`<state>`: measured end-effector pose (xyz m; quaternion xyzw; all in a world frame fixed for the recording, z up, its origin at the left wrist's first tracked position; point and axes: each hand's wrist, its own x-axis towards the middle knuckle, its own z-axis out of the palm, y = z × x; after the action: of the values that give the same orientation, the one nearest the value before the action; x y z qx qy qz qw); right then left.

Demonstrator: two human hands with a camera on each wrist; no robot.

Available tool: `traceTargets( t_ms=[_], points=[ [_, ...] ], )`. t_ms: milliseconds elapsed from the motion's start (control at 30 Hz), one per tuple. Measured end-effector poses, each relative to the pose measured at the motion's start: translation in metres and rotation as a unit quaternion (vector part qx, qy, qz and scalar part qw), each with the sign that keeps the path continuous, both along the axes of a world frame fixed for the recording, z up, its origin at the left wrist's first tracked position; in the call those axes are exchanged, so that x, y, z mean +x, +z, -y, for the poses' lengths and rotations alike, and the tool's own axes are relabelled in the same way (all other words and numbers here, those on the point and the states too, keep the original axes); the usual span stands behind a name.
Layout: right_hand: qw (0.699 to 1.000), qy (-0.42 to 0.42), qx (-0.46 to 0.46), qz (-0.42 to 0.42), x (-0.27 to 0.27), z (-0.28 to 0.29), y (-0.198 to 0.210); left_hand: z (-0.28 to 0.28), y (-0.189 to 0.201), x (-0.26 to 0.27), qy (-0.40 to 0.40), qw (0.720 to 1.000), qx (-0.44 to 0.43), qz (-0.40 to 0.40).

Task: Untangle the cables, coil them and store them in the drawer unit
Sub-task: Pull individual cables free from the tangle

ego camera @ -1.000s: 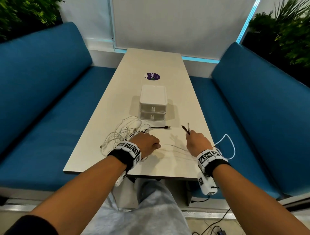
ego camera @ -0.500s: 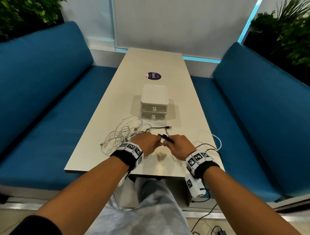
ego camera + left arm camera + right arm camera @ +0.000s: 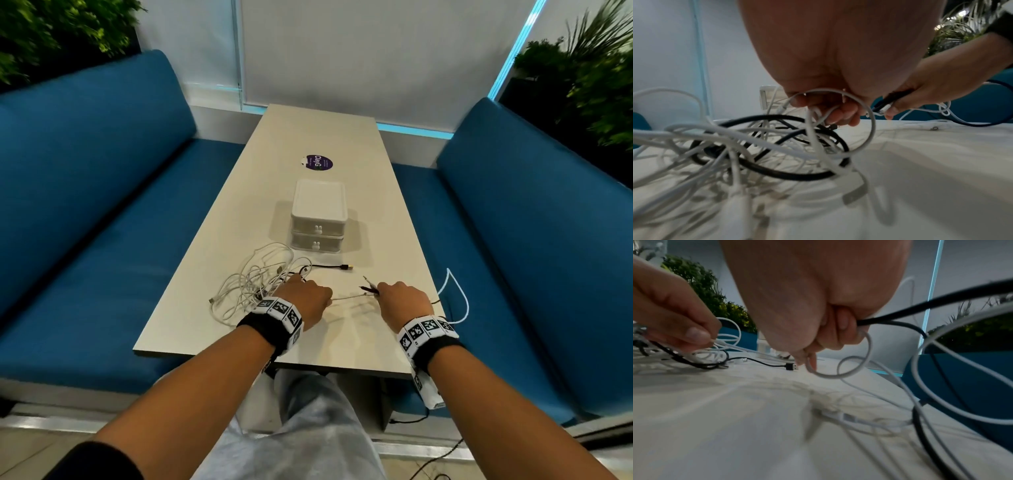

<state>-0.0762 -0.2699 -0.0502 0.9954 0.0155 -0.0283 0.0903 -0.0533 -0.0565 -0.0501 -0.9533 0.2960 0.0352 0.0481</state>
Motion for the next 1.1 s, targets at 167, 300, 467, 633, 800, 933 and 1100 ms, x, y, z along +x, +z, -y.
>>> traceTargets(
  t_ms=[167, 300, 467, 633, 800, 933, 1100],
  points=[
    [0.996, 0.007, 0.08, 0.05, -0.004, -0.033, 0.002, 0.014, -0.002, 0.0, 0.002, 1.0, -0.003, -0.006],
    [0.965, -0.016, 0.263, 0.018, -0.005, -0.057, -0.004, 0.019, 0.003, -0.007, -0.018, 1.0, 0.006, 0.019],
    [0.923, -0.036, 0.38, -0.041, 0.001, -0.051, -0.003, 0.013, 0.001, -0.006, -0.003, 1.0, -0.022, 0.019],
    [0.945, 0.014, 0.323, -0.054, 0.002, -0.035, -0.004, 0.011, -0.006, 0.002, -0.017, 1.0, -0.008, 0.009],
    [0.977, 0.006, 0.212, -0.031, 0.0, -0.013, -0.003, -0.002, -0.02, 0.011, 0.008, 1.0, -0.01, -0.016],
    [0.985, -0.08, 0.151, -0.014, 0.0, 0.024, 0.003, -0.02, -0.027, 0.021, 0.041, 0.997, -0.014, -0.056],
    [0.978, -0.114, 0.173, 0.025, 0.001, 0.004, 0.006, -0.014, -0.031, 0.017, 0.025, 0.999, -0.019, -0.03]
  ],
)
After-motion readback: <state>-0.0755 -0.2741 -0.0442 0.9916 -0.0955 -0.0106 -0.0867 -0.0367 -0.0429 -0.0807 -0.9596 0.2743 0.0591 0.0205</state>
